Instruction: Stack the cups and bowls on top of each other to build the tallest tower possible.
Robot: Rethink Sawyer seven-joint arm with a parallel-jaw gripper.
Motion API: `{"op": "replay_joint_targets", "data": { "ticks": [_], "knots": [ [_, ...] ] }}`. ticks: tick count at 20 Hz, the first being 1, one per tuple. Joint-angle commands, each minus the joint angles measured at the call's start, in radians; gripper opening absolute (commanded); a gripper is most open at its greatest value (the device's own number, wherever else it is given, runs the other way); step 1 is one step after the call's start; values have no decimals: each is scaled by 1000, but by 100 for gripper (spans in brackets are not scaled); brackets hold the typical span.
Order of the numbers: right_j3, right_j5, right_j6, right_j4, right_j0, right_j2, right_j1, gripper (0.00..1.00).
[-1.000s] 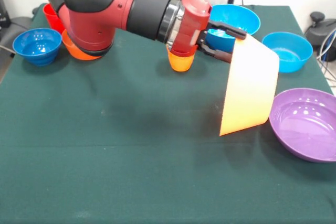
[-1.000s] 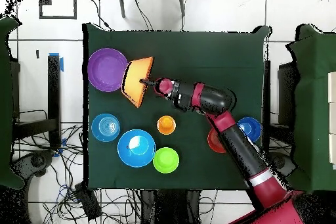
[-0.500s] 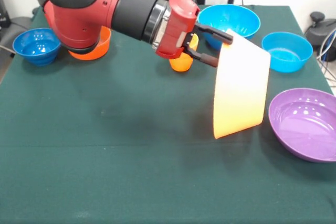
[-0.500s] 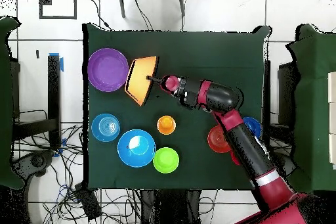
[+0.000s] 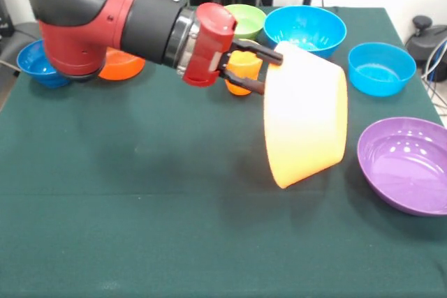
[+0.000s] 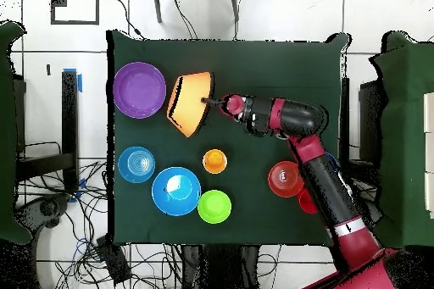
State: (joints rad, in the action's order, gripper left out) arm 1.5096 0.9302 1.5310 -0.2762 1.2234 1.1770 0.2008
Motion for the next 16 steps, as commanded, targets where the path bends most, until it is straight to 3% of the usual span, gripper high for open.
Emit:
{"op": "replay_joint_targets", "data": {
  "ticks": [1,6,16],
  "knots": [
    [-200,100,-234,-16,-57,-120,18,100],
    [-161,125,-213,-8,-28,-108,25,100],
    [-203,206,-228,11,-38,-111,27,100]
  ]
}}
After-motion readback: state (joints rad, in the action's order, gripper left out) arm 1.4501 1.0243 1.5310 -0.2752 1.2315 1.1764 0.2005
